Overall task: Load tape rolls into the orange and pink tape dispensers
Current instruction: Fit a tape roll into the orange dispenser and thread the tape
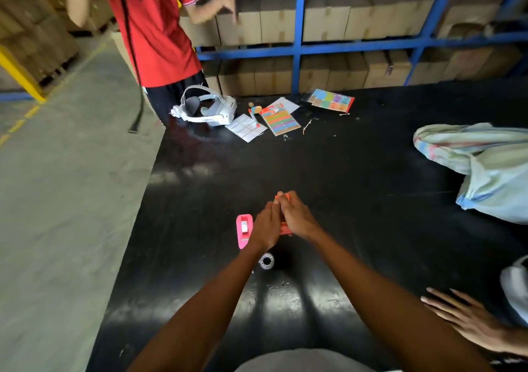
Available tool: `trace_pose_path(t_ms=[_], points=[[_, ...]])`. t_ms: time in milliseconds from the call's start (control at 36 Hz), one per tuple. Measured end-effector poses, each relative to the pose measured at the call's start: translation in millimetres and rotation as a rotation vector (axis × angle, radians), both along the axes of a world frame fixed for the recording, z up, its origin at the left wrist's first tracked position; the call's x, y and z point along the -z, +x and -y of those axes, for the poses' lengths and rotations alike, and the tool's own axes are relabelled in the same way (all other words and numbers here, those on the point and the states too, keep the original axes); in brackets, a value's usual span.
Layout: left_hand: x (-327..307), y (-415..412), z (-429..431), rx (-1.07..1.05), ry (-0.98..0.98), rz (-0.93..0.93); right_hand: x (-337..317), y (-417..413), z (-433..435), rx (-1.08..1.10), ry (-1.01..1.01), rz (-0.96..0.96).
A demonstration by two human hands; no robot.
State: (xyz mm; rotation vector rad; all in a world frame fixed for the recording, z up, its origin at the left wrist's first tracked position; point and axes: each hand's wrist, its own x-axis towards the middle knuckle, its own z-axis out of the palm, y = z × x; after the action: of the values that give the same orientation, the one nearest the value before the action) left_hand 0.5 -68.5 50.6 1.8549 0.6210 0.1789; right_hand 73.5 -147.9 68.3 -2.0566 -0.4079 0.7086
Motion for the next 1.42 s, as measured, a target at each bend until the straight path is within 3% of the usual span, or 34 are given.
trace_pose_path(t_ms=[194, 444, 750, 1111, 1222, 1306, 1417], points=[[-11.2, 9.7, -5.3, -0.08, -0.249, 0.129, -10.3, 13.1, -5.9, 0.0, 0.099, -0.017], [-12.0, 13.1, -13.7, -0.117, -0.336, 0.197, -14.6, 19.5, -15.2, -0.043, 0.099, -0.04], [1.9, 30.5, -18.2, -0.127, -0.369, 0.149, 1.7, 39.4, -18.5, -0.031, 0.105, -0.106], [11.7, 45.5, -18.5, -0.1, -0.294, 0.06, 15.5, 52.4, -20.3, -0.027, -0.006, -0.055], [11.5, 46.1, -27.6, -0.298, -0.313, 0.064, 20.6, 66.6, -13.0, -0.04, 0.005, 0.05], [20.1, 27.6, -62.8, -0.363, -0.173, 0.021, 17.3, 94.9, 9.8, 0.176, 0.002, -0.003], [22.9, 20.3, -83.9, -0.242, 0.027, -0.076, 16.7, 116.3, 21.9, 0.15, -0.029, -0.086]])
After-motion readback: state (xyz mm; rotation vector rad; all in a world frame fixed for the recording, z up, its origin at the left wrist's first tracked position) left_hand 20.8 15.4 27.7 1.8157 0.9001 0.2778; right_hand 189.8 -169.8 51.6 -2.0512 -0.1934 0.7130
